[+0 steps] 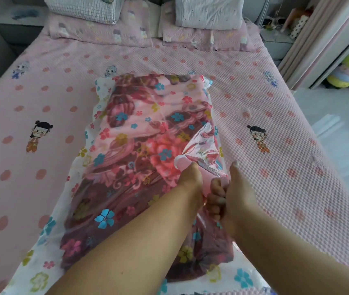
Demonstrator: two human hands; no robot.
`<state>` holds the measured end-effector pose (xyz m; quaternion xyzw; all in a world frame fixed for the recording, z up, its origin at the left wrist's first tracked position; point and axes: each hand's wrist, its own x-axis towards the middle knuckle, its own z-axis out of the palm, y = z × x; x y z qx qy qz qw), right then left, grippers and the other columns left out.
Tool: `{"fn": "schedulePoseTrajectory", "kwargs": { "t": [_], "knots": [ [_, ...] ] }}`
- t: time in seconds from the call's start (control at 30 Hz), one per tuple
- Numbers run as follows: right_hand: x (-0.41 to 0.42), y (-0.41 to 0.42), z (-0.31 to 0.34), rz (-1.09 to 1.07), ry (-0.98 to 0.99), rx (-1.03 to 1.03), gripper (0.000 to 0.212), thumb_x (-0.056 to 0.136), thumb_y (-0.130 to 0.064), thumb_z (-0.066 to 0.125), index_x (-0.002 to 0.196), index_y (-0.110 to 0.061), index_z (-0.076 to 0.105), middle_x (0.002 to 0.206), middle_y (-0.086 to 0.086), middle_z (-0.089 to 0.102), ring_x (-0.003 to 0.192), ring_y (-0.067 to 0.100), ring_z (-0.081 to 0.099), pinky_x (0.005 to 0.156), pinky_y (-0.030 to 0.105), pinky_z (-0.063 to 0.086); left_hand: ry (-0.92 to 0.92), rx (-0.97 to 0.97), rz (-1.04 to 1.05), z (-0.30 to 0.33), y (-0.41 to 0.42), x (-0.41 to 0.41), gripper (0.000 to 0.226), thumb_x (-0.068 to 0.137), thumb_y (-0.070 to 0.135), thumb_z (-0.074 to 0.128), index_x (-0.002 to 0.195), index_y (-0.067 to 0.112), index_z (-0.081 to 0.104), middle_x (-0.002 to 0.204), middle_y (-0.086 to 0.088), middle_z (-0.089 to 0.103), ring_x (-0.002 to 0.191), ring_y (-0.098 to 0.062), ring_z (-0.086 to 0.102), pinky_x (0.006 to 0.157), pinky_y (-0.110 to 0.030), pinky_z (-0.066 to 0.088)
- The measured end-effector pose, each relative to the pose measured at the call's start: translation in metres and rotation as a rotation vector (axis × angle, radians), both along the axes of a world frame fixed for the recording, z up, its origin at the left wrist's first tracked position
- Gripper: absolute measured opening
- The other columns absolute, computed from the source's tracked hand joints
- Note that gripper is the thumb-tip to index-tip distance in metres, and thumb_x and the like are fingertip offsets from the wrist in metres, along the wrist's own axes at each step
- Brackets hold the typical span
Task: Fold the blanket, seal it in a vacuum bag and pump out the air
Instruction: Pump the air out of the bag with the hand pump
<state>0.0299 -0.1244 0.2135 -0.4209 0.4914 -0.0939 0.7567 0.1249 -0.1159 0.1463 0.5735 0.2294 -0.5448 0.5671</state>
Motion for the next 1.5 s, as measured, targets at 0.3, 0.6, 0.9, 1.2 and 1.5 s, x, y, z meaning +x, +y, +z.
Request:
{"fn": "schedulePoseTrajectory", "kwargs": {
  "t": [0.3, 0.6, 0.9, 1.2, 1.5],
  "knots": [
    [-0.046, 0.011, 0.009, -0.027, -0.166, 0.194, 0.080, 0.073, -0.083, 0.038, 0.037, -0.011, 0.031, 0.035, -0.002, 0.022, 0.035, 0.011, 0.022, 0.038, 0.019, 0.021, 0.056, -0.002, 0.015, 0.000, 0.002, 0.004, 0.044, 0.098, 0.041, 0.039, 0.136, 0.019, 0.044, 0.104, -0.002, 0.056, 0.083, -0.020, 0.061, 0.068, -0.024, 0.048],
    [-0.048, 0.003, 0.003, 0.187, -0.140, 0.213, 0.078, 0.087, -0.074, 0.022, 0.044, -0.009, 0.032, 0.039, 0.002, 0.022, 0.042, 0.015, 0.021, 0.046, 0.029, 0.016, 0.098, -0.018, 0.056, 0.002, 0.005, 0.002, 0.041, 0.097, 0.044, 0.036, 0.127, 0.018, 0.047, 0.097, 0.000, 0.056, 0.080, -0.021, 0.060, 0.063, -0.023, 0.045],
    [-0.008, -0.003, 0.003, -0.005, -0.049, 0.031, 0.064, 0.095, -0.063, 0.023, 0.052, -0.016, 0.024, 0.045, 0.000, 0.017, 0.048, 0.014, 0.016, 0.052, 0.028, 0.011, 0.070, -0.012, 0.059, 0.006, 0.002, -0.002, 0.052, 0.096, 0.057, 0.032, 0.108, 0.010, 0.049, 0.075, -0.013, 0.070, 0.048, -0.022, 0.065, 0.034, -0.021, 0.046],
    [-0.054, 0.012, 0.004, -0.026, -0.159, 0.202, 0.079, 0.079, -0.079, 0.033, 0.038, -0.011, 0.032, 0.036, -0.001, 0.022, 0.036, 0.013, 0.025, 0.039, 0.023, 0.026, 0.048, -0.003, 0.016, 0.000, 0.005, -0.003, 0.050, 0.098, 0.047, 0.041, 0.137, 0.017, 0.041, 0.105, -0.006, 0.054, 0.077, -0.022, 0.058, 0.060, -0.031, 0.052],
    [-0.049, 0.002, 0.003, 0.129, -0.173, 0.185, 0.074, 0.089, -0.070, 0.029, 0.045, -0.011, 0.030, 0.042, 0.001, 0.020, 0.043, 0.015, 0.020, 0.044, 0.024, 0.020, 0.095, -0.009, 0.054, 0.005, 0.006, -0.003, 0.037, 0.098, 0.045, 0.036, 0.119, 0.019, 0.050, 0.101, 0.000, 0.059, 0.082, -0.018, 0.060, 0.068, -0.021, 0.044]
  ]
}}
